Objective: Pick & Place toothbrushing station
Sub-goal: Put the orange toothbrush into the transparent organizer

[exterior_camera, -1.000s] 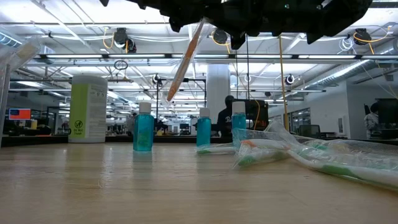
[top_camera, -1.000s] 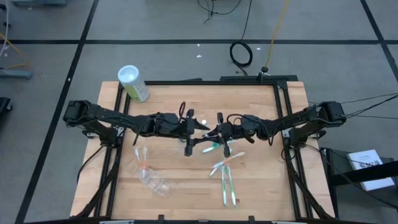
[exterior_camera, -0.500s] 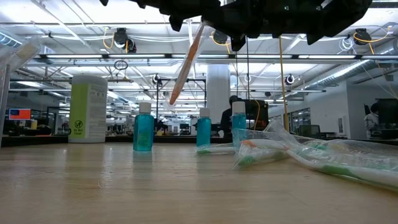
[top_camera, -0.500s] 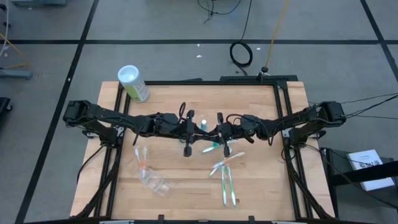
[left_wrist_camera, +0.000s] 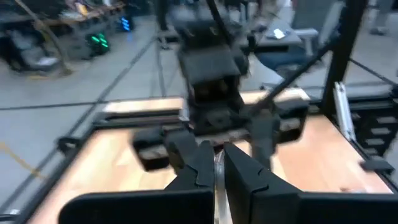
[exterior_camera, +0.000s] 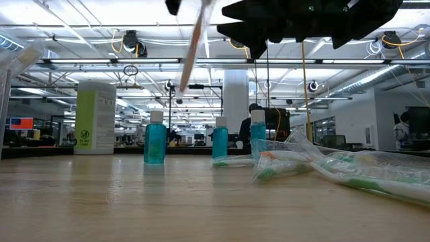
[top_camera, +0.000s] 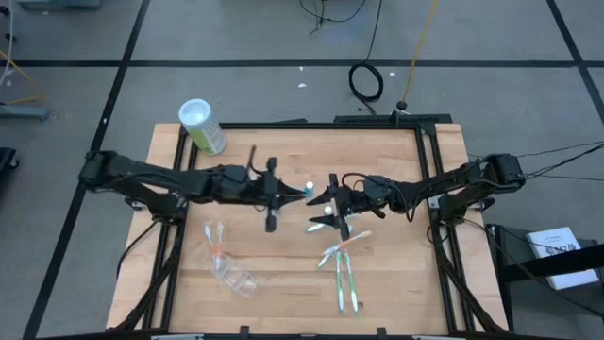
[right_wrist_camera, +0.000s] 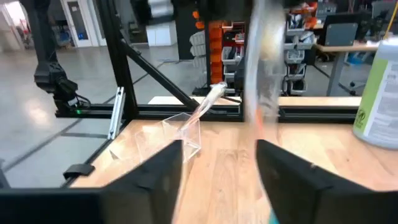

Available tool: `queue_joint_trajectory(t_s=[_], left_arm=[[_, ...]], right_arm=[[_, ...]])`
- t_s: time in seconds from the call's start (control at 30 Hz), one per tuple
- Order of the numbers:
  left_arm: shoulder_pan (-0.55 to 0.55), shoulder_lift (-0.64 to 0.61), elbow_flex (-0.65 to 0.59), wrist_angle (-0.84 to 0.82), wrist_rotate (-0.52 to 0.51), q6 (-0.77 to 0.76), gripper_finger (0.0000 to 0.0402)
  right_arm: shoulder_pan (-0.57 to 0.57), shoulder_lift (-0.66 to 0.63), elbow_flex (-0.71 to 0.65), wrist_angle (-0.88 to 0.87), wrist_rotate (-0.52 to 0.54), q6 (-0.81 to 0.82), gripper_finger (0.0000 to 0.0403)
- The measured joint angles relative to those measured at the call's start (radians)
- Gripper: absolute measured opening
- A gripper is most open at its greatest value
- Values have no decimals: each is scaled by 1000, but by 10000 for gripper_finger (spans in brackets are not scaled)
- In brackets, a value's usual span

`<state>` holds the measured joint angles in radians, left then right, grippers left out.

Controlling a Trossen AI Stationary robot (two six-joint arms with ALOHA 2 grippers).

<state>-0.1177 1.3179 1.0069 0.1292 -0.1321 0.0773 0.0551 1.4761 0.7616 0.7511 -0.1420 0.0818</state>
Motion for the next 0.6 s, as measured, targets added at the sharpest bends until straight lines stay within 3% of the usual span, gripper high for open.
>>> queue_joint_trajectory(t_s=[0.13, 0.27, 0.6], left_arm=[[-61, -101, -1, -144, -119, -42, 4], [-170, -203, 0, -301, -298, -143, 4], [-638, -334, -56, -553, -938, -613, 4]], right_arm=[[0, -19, 0, -9, -22, 30, 262], [0, -57, 0, -57, -48, 30, 289], [0, -192, -1, -193, -46, 60, 297]])
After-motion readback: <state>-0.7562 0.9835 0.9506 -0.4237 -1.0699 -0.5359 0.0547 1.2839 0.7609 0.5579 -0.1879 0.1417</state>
